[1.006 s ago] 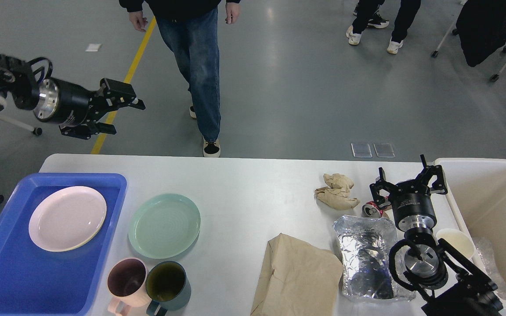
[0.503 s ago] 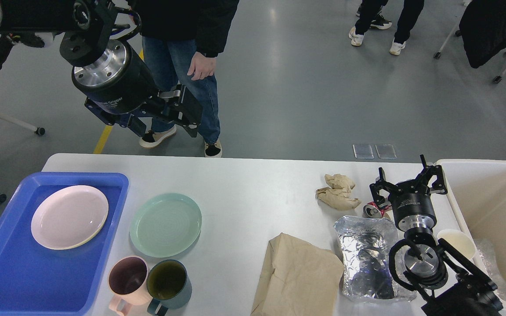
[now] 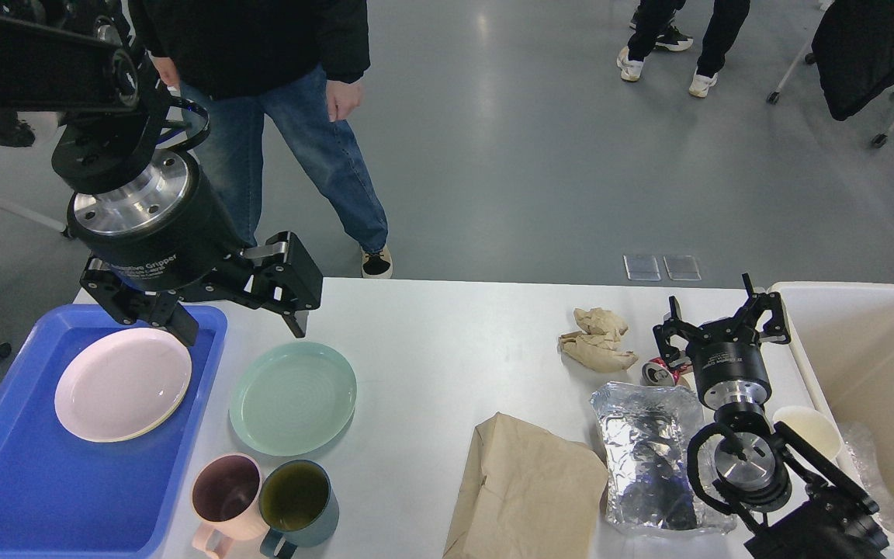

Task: Tidy desktop

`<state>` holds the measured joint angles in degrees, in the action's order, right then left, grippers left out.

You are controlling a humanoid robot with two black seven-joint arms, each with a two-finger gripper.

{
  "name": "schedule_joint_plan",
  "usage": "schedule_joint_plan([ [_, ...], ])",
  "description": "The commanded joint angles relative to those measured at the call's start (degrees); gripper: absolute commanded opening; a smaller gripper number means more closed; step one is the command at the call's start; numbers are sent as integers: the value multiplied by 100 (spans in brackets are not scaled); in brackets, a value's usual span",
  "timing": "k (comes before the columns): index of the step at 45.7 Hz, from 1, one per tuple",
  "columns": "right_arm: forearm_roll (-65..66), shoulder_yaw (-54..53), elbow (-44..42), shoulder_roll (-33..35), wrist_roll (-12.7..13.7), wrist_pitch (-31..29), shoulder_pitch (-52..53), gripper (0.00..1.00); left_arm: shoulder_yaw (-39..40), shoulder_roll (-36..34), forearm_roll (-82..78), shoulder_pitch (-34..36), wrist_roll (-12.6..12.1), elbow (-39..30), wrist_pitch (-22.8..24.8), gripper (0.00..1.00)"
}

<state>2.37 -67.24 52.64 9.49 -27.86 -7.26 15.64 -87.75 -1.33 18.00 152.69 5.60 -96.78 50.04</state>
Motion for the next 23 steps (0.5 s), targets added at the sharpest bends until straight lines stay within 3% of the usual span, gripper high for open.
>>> schedule_joint_plan([
  [1, 0, 0, 0, 0, 0, -4, 0, 100, -75, 1, 10, -90, -103, -7, 32, 97],
  [9, 0, 0, 0, 9, 0, -4, 0, 100, -348, -130, 19, -450, 12, 177, 76, 98],
  [23, 0, 0, 0, 9, 0, -4, 0, 100, -603, -763, -33, -1197, -41, 678, -73, 97],
])
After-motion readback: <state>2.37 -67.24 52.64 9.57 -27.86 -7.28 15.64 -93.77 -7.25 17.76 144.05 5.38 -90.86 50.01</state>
